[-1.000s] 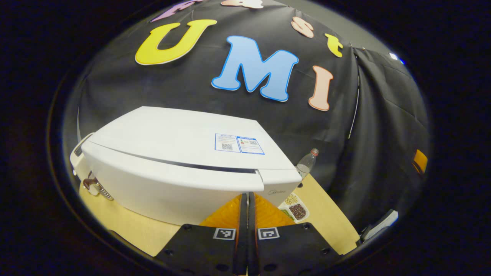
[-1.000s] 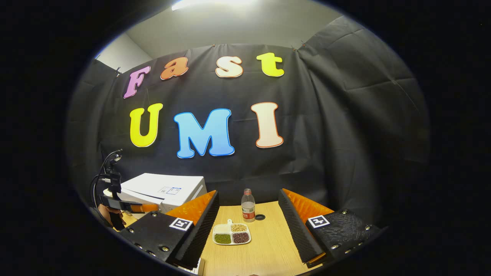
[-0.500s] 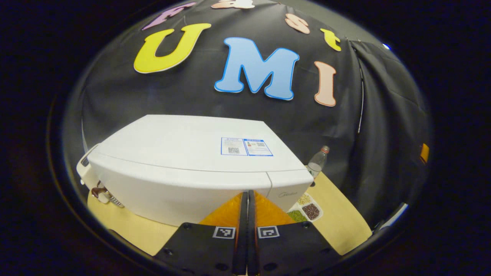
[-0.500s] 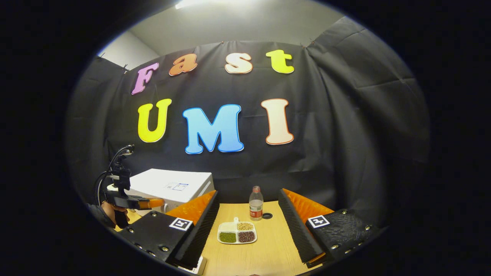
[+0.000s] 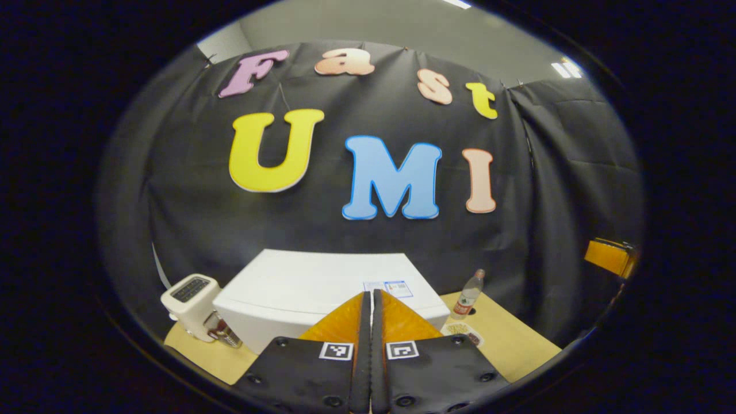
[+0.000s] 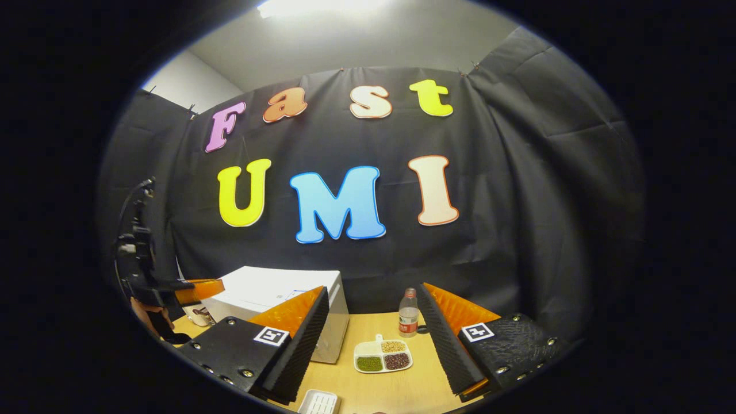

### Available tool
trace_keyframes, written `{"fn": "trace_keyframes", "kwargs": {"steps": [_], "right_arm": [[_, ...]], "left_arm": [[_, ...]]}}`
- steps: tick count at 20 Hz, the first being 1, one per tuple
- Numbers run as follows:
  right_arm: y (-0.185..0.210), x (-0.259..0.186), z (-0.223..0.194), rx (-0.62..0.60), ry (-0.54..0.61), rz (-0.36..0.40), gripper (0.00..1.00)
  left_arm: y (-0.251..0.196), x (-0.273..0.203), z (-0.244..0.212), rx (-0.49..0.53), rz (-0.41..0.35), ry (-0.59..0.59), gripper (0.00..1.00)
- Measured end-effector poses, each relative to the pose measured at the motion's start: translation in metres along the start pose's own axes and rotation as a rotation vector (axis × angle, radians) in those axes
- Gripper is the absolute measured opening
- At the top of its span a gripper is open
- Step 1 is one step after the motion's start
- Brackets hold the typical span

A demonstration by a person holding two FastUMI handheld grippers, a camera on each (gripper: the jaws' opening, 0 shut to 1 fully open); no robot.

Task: Open the microwave oven with the left hand, put the food in, and close the microwave oven.

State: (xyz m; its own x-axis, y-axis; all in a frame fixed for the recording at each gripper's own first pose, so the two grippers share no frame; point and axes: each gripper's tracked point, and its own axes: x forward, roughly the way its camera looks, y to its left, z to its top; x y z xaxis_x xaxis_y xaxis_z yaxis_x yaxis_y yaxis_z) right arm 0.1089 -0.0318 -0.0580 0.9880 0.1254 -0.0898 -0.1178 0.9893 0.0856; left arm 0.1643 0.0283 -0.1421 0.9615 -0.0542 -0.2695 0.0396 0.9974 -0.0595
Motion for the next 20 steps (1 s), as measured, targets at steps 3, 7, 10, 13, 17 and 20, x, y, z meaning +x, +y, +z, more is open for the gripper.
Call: {"fn": "trace_keyframes", "kwargs": {"steps": [3,7,10,13,17,20], "right_arm": [[0.035,-0.006,0.022,0.020,-0.013,0.012,0.94],[0.066,-0.013,0.045,0.018,-0.053,0.000,0.93],[0.084,-0.025,0.052,0.001,-0.071,-0.010,0.93],[0.100,-0.040,0.058,-0.016,-0.086,-0.018,0.93],[0.122,-0.057,0.059,-0.045,-0.093,-0.031,0.93],[0.145,-0.068,0.052,-0.049,-0.077,-0.022,0.94]], "left_arm": [[0.023,-0.057,0.062,0.018,0.012,-0.109,0.39],[0.039,-0.108,0.093,0.071,0.016,-0.189,0.96],[0.055,-0.128,0.093,0.061,0.002,-0.188,0.96],[0.079,-0.150,0.098,0.044,0.013,-0.211,0.93],[0.108,-0.174,0.103,0.010,0.020,-0.245,0.95],[0.119,-0.183,0.098,-0.003,0.009,-0.253,0.93]]}}
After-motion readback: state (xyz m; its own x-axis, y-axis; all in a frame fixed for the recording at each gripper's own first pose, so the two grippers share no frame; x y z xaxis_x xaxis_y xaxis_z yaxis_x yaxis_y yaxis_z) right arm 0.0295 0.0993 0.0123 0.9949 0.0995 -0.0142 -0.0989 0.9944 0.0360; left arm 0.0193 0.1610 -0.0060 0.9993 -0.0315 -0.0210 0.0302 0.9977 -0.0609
